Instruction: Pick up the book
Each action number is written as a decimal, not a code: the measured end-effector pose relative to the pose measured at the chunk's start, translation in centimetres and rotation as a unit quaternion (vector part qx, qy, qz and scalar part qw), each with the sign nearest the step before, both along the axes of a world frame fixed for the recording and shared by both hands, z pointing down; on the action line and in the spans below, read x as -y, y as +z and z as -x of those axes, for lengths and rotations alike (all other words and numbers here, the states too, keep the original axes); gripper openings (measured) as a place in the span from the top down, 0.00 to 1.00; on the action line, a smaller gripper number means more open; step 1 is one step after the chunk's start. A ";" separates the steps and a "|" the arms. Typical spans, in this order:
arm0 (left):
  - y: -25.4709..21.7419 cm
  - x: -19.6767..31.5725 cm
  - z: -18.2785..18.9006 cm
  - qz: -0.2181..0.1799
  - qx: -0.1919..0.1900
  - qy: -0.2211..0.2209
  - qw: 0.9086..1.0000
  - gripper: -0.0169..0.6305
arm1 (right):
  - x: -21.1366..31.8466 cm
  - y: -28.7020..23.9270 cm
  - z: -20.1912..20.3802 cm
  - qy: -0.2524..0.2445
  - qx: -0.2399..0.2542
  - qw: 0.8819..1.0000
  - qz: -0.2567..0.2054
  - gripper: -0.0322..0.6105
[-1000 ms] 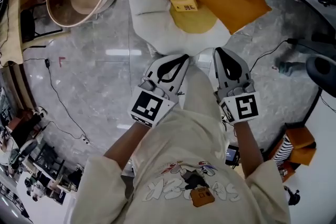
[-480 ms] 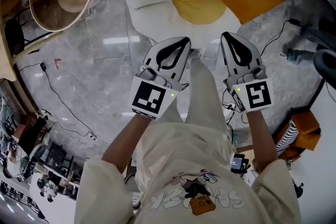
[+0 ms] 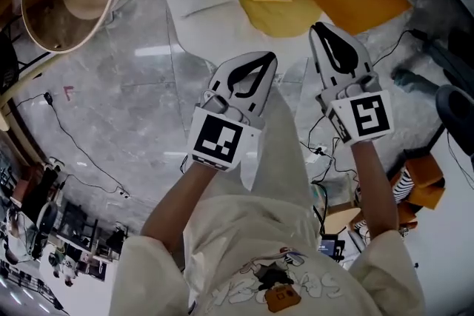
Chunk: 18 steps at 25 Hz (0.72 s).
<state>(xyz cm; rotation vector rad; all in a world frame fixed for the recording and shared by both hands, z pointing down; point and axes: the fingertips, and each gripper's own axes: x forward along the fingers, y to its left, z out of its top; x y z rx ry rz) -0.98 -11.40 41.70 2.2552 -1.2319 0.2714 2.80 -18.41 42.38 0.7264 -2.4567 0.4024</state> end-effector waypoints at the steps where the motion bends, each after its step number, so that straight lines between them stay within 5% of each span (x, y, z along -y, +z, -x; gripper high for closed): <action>1: 0.7 0.4 0.0 0.001 -0.001 -0.001 1.000 0.98 | 0.4 0.9 0.1 -0.002 -0.002 1.000 0.002 0.91; 18: 11.5 5.6 0.4 0.046 0.002 -0.012 0.999 0.98 | 5.2 12.2 0.0 -0.023 -0.034 0.998 0.038 0.75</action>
